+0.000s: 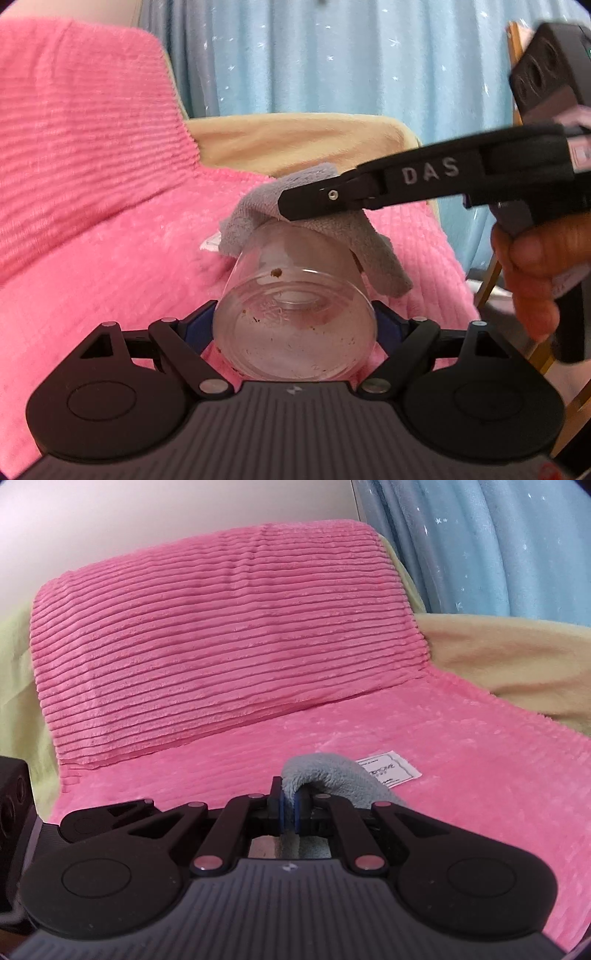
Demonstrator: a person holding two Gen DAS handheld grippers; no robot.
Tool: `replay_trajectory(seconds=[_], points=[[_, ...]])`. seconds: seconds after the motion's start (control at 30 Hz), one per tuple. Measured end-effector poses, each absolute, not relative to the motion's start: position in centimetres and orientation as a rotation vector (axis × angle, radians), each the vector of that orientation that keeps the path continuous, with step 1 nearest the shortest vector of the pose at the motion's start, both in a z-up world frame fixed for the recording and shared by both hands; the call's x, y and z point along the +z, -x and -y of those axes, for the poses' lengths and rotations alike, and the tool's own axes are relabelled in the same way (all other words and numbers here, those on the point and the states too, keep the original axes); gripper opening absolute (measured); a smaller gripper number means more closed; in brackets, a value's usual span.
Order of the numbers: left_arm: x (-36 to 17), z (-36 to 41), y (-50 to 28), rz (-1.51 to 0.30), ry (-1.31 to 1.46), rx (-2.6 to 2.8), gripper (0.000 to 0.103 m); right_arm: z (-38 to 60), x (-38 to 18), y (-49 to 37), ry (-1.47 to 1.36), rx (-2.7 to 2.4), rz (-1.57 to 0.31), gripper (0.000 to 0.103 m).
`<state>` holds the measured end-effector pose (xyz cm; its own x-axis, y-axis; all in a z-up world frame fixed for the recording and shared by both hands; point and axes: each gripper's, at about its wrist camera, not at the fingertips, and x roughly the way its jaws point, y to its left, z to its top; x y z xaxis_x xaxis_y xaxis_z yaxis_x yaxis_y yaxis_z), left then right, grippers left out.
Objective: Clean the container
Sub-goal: 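Sweep the cloth across the jar's rim and labelled wall with the right tool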
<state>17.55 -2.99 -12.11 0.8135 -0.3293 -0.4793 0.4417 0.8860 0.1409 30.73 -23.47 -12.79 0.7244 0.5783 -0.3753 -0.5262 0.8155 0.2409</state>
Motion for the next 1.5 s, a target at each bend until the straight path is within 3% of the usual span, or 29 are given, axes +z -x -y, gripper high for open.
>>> replay_trajectory(seconds=[0.3,0.57,0.83,1.07,1.17,1.5], points=[[-12.4,5.0,-16.6,-0.411,-0.453,-0.374,0.085,22.1,-12.5,-29.4,-0.130,0.828,-0.483,0.004],[-13.3,6.6,-15.8,-0.360,-0.588,-0.370,0.085,23.1,-12.7,-31.1,-0.112,0.643,-0.449,0.003],[-12.5,5.5,-16.4,-0.408,-0.445,-0.388,0.088,23.7,-12.9,-31.7,-0.169,0.637,-0.463,0.003],[-11.6,1.5,-18.5,-0.522,-0.035,-0.435,0.088,23.8,-12.9,-31.5,-0.178,0.636,-0.468,0.003],[-11.7,1.0,-18.9,-0.543,0.013,-0.444,0.086,23.7,-12.8,-31.5,-0.180,0.634,-0.471,0.004],[-13.3,6.3,-15.8,-0.377,-0.559,-0.372,0.086,21.5,-12.8,-29.8,-0.126,0.816,-0.491,0.003]])
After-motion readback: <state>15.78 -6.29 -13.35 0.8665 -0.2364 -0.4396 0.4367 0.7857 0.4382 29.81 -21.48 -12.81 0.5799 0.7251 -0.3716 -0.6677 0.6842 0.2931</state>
